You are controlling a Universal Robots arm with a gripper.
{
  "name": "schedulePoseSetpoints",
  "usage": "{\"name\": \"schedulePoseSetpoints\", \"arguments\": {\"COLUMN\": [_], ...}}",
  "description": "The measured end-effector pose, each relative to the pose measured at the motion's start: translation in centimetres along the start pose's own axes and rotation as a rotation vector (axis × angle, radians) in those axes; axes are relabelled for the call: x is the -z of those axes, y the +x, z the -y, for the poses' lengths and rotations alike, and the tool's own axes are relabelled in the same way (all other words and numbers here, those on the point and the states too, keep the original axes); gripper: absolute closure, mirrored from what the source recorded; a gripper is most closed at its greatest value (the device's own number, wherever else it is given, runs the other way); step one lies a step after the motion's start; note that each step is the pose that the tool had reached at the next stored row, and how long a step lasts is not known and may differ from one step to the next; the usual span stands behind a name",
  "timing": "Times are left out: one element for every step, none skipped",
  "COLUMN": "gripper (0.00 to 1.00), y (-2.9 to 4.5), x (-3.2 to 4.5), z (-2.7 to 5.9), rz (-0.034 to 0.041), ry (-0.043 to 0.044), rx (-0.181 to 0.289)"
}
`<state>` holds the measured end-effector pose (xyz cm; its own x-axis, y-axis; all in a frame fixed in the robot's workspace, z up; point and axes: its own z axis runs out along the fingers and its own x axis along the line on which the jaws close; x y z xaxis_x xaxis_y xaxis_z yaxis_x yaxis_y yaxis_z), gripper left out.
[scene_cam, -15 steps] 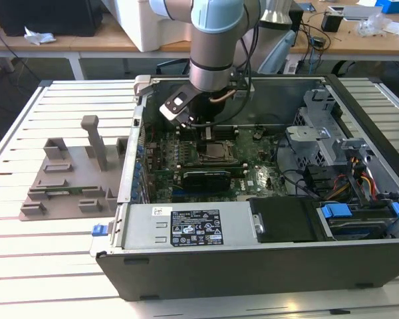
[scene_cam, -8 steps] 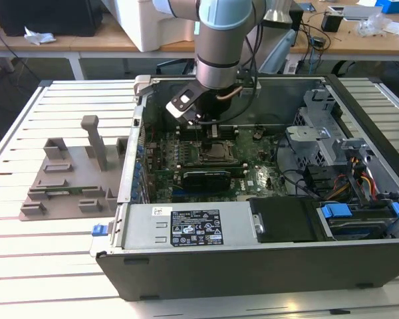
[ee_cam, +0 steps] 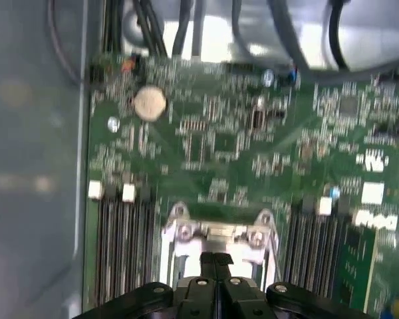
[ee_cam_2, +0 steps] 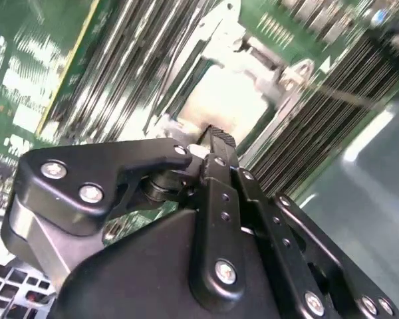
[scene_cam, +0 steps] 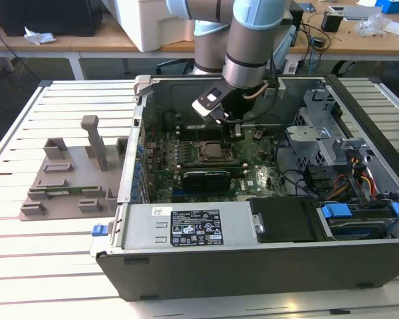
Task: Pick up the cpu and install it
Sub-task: 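Close the cpu cover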
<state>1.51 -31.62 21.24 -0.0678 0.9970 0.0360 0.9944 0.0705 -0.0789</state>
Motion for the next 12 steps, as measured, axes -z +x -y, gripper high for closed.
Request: {"name": "schedulePoseSetpoints", "arguments": {"gripper": [0.89,0.89,0.89,0.89,0.89,0.89,0.89,0.89,0.89,0.89,0.89,0.89], "y": [-0.01,0.00,0.02,0.05,0.06,0.07,0.08,0.10,0.11,0.12,0.13,0.13], "x": [0.09,0.43,0.92,1.81,2.17,2.40,2.80,3.35,3.71,3.92,4.18,4.26], "z": [-0.10,-0.08,-0.06,-0.01,0.01,0.02,0.05,0.09,0.12,0.14,0.16,0.17], "rz": [0.0004,0.0002,0.0000,0.0002,0.0001,0.0001,0.0001,0.0001,0.0000,0.0002,0.0002,0.0002], "ry": [0.0001,0.0001,0.0000,0.0001,0.0000,0.0001,0.0000,0.0000,0.0000,0.0000,0.0001,0.0001], "rx": [0.000,0.000,0.000,0.000,0.000,0.000,0.000,0.000,0.000,0.000,0.000,0.000]}}
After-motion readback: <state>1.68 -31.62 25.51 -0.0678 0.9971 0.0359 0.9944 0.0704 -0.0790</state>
